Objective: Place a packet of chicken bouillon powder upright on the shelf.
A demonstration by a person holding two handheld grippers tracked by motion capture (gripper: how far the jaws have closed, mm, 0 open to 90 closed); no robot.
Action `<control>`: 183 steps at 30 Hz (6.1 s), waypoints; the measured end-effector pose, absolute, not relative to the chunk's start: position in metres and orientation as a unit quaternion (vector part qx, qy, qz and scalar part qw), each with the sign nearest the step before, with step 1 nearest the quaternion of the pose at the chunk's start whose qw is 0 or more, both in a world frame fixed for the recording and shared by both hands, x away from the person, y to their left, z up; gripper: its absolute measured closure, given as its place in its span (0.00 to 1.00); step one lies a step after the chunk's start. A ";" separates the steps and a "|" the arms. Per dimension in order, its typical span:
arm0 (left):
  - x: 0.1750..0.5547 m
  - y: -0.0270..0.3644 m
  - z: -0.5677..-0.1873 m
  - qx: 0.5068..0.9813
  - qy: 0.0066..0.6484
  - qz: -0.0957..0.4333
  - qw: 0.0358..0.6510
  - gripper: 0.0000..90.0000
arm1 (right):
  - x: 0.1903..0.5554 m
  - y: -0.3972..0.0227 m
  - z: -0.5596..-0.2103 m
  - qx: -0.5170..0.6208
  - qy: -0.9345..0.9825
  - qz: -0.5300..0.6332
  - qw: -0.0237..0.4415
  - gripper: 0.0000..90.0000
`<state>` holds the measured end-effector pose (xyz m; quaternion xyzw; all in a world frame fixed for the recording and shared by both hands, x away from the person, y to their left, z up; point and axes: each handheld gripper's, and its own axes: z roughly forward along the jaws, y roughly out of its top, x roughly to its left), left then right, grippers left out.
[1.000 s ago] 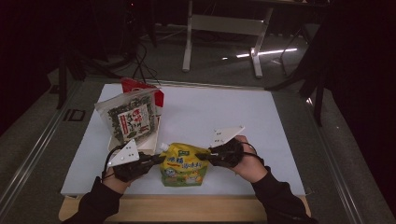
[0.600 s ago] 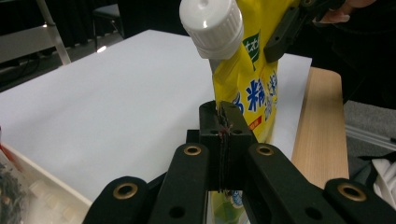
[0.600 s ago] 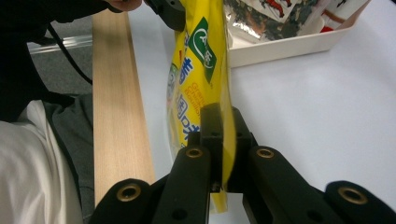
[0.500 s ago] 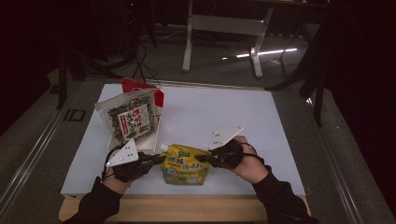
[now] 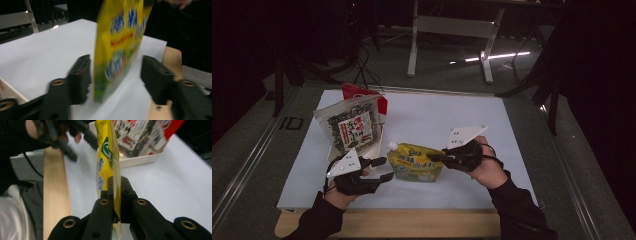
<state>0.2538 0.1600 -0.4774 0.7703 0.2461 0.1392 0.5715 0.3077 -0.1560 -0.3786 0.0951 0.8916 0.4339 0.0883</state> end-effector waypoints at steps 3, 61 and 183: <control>0.255 0.156 -0.481 0.771 0.254 0.126 0.570 0.32 | 0.311 -0.160 -0.370 0.101 0.885 0.444 0.095 1.00; 0.241 0.122 -0.519 0.814 0.184 0.074 0.546 0.03 | 0.371 0.024 -0.373 0.004 0.847 0.531 0.027 1.00; 0.240 0.122 -0.525 0.818 0.183 0.080 0.540 0.03 | 0.358 -0.090 -0.480 0.149 0.829 0.538 0.034 0.23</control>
